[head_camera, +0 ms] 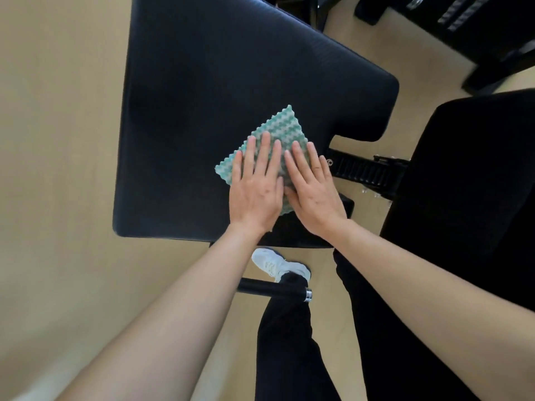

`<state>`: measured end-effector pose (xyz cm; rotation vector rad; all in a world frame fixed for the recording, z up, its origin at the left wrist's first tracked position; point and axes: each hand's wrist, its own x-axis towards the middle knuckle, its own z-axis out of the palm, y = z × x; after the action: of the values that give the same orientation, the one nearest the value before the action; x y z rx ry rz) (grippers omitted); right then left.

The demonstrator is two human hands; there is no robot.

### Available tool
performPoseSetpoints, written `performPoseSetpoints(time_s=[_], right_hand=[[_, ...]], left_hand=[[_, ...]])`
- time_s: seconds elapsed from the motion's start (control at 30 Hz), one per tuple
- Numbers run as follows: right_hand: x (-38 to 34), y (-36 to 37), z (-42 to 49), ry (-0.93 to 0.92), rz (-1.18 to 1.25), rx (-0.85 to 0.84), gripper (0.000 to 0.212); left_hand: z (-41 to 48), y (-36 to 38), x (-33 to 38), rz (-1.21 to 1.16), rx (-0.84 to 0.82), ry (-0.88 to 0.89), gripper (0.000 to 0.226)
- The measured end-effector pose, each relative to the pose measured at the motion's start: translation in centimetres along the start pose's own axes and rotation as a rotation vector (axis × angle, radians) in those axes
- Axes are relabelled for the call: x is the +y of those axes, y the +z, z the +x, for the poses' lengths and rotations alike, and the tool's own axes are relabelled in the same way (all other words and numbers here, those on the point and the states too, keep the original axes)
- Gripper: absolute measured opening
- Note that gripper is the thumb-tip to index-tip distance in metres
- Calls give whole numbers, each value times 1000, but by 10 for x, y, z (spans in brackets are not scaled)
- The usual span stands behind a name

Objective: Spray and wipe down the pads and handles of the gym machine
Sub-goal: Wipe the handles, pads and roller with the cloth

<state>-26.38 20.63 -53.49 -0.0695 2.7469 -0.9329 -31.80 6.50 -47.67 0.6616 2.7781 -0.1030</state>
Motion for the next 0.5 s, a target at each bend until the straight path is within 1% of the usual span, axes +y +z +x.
performPoseSetpoints(time_s=[0.07, 0.2, 0.33, 0.5], right_hand=[[-5, 10, -8, 46, -104, -41, 67], [-16, 25, -41, 194, -110, -88, 71], [-4, 35, -93, 304, -135, -158, 74], [17, 39, -142, 393, -154, -208, 78]], left_hand=[[-1, 9, -9, 57, -43, 21, 66], [-21, 18, -9, 110, -88, 116, 66], [-50, 34, 16, 148, -177, 230, 66], [-64, 50, 45, 154, -202, 392, 67]])
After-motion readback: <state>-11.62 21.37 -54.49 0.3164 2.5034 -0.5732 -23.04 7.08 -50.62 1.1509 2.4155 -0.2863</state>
